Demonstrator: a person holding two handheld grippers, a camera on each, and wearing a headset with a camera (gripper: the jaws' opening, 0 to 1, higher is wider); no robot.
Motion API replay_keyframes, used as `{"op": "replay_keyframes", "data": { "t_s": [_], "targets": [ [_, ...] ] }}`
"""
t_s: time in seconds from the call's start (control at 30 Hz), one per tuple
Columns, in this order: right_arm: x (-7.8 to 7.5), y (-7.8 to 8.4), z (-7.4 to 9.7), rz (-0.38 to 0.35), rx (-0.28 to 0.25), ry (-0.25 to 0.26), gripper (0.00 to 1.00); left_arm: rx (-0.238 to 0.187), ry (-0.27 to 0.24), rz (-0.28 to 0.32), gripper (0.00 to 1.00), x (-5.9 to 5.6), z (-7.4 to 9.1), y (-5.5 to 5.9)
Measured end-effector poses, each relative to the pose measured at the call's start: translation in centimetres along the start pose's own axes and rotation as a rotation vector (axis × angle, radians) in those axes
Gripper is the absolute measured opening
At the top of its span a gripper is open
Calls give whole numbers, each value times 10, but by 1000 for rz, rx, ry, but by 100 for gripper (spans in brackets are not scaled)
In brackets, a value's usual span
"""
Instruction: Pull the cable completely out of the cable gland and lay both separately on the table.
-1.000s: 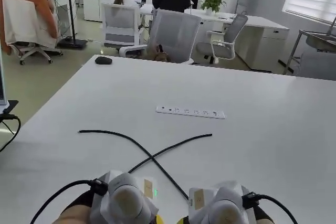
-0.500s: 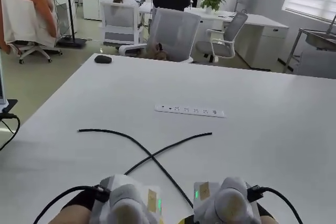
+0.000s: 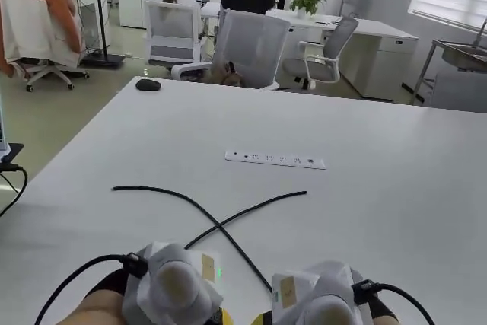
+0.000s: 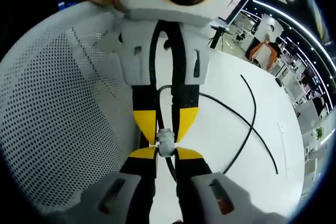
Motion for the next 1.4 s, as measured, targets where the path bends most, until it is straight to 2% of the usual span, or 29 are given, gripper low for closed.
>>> {"op": "replay_keyframes", "data": {
  "t_s": [0.1, 0.27, 0.3, 0.33, 0.37, 0.4, 0.47, 0.53, 0.57, 0.67, 0.73, 0.87, 0.93, 0.97, 1.0, 1.07, 1.1, 1.17, 1.23, 1.3, 1.37, 1.4],
  "targets": [
    [0, -4, 0, 51, 5, 33, 11, -36, 10, 141, 16, 5, 4, 2],
    [1, -13, 3, 152, 18, 105, 11, -98, 20, 312, 16, 13, 9, 5],
    [1, -12, 2, 148, 17, 103, 11, -106, 25, 341, 16, 13, 10, 6],
    [-1, -10, 0, 137, 13, 99, 12, -100, 26, 334, 16, 14, 11, 7],
    [-3, -8, -1, 101, 8, 95, 12, -96, 21, 313, 16, 13, 10, 6],
    [-3, -6, -3, 70, 6, 86, 12, -80, 11, 249, 16, 12, 9, 6],
    [-3, -3, -4, -1, 13, 51, 13, -41, -5, 77, 16, 6, 6, 1],
    [-4, -2, -4, 1, 24, 49, 17, -10, -14, -41, 16, 0, 0, -4],
    [-3, 0, -4, -4, 29, 40, 19, 8, -20, -150, 16, -4, -2, -7],
    [-2, 3, -5, -20, 36, 13, 19, 58, -36, -316, 16, -12, -6, -11],
    [-1, 5, -6, -26, 47, -7, 18, 59, -46, -363, 16, -13, -7, -14],
    [-1, 6, -6, -45, 49, -17, 13, 51, -49, -371, 16, -11, -7, -13],
    [-1, 7, -6, -35, 48, -13, 13, 45, -46, -334, 16, -6, -8, -11],
    [-1, 6, -6, -19, 53, -1, 13, 35, -46, -288, 16, -4, -8, -11],
    [-2, 6, -6, -1, 58, 12, 13, 31, -47, -266, 16, -3, -8, -10],
    [-3, 4, -5, 35, 62, 33, 13, 3, -41, -186, 16, 0, -6, -9],
    [-2, 3, -5, 49, 57, 40, 13, -12, -34, -111, 16, 1, -3, -8],
    [-3, -1, -3, 98, 55, 68, 12, -48, -31, -8, 16, 6, 0, -7],
    [-3, -2, -3, 109, 56, 71, 12, -65, -19, 51, 16, 7, 1, -5],
    [-2, -1, -4, 127, 55, 70, 12, -69, -9, 97, 16, 6, 1, -4],
    [-2, -1, -6, 122, 60, 64, 13, -59, -8, 82, 16, 5, 0, -4],
    [-3, 0, -7, 105, 71, 74, 13, -46, -20, 47, 16, 5, -1, -4]
  ]
}}
Point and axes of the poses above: the centre of the closed fingertips' face, and the gripper's own axes: z roughly backward along the fingers, x roughly to its left, y roughly out of its underside, the point moved 9 cm from there along z, roughly backward along the fingers, and after that the axes turned 5 degrees about -z, right-handed, at the moved point
